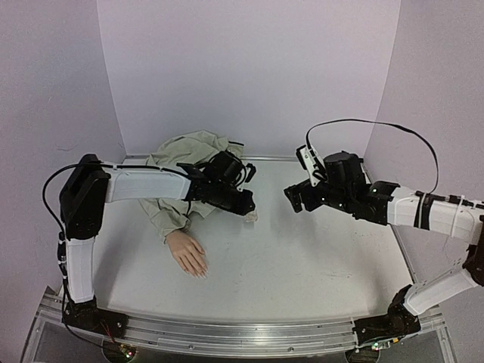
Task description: Paint the nails
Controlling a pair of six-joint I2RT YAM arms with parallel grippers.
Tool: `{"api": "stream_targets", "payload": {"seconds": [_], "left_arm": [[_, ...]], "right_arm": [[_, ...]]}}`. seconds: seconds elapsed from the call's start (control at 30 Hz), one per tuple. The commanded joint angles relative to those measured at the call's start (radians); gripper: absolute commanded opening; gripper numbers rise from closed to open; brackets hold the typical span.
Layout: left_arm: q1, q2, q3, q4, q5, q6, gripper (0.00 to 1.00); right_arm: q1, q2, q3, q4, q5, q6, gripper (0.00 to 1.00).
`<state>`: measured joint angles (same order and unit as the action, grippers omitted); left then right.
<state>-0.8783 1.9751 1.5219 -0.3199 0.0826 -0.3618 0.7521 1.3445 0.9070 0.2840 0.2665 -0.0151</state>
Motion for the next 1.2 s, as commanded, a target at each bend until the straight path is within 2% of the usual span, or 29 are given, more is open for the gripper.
{"api": "stream_targets", "payload": {"seconds": [0.0, 0.2, 0.4, 0.8, 0.9, 1.17], "left_arm": [[-0.018, 0.1, 0.118, 0.09, -0.107, 0.019, 0.04], [-0.056, 0.193, 0.2, 0.102, -0.211, 0.073, 0.05], [-0.063, 0.271, 0.247, 0.104, -0.211, 0.067, 0.07], [-0.064, 0.304, 0.243, 0.104, -0.213, 0.066, 0.12], [-0.063, 0.295, 0.233, 0.104, -0.214, 0.069, 0.2], [-0.063, 0.236, 0.206, 0.102, -0.209, 0.08, 0.53]], "right_arm": [[-0.008, -0.065, -0.016, 0.012, 0.036, 0.052, 0.98], [-0.014, -0.133, -0.057, 0.012, 0.054, 0.068, 0.98], [-0.016, -0.2, -0.083, 0.012, 0.062, 0.073, 0.98], [-0.017, -0.235, -0.104, 0.013, 0.065, 0.094, 0.98], [-0.017, -0.232, -0.109, 0.016, 0.072, 0.101, 0.98], [-0.036, -0.227, -0.136, 0.028, 0.09, 0.146, 0.98]]}}
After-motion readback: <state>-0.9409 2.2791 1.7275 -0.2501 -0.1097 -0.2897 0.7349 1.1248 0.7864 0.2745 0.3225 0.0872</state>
